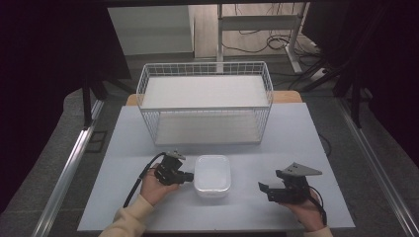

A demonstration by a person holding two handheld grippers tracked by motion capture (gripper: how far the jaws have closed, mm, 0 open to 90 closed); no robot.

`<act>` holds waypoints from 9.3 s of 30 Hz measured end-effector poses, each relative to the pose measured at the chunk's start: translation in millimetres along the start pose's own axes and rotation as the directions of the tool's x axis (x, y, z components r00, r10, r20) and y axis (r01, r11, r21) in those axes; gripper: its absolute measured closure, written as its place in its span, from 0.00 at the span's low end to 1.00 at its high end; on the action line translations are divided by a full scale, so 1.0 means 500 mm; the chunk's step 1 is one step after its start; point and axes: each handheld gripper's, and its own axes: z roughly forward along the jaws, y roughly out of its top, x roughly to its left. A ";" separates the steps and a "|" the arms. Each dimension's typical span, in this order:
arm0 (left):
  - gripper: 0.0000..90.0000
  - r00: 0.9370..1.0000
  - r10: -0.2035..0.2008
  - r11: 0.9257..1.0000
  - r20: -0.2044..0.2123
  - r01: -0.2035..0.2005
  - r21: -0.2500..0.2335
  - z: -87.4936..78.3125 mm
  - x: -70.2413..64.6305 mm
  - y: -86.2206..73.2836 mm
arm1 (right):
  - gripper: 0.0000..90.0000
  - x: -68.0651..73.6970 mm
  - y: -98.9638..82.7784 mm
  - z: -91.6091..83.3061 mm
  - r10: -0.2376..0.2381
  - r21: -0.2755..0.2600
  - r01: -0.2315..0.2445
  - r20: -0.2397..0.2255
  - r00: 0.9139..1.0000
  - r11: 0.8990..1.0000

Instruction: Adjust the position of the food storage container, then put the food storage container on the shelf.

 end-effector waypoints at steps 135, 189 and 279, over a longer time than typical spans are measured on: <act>0.89 0.963 -0.181 0.908 0.202 0.242 -0.341 -0.117 -0.055 -0.016 | 0.87 0.108 0.120 0.060 0.249 -0.038 -0.280 -0.353 0.902 0.959; 0.89 0.990 -0.051 0.875 0.130 0.107 -0.473 -0.308 -0.014 0.179 | 0.87 0.097 0.398 -0.003 0.051 -0.219 -0.131 -0.338 0.940 0.967; 0.29 0.995 -0.101 0.874 -0.026 0.076 -0.481 -0.309 0.061 0.174 | 0.30 -0.012 0.453 0.009 0.028 -0.202 -0.064 -0.180 0.983 0.977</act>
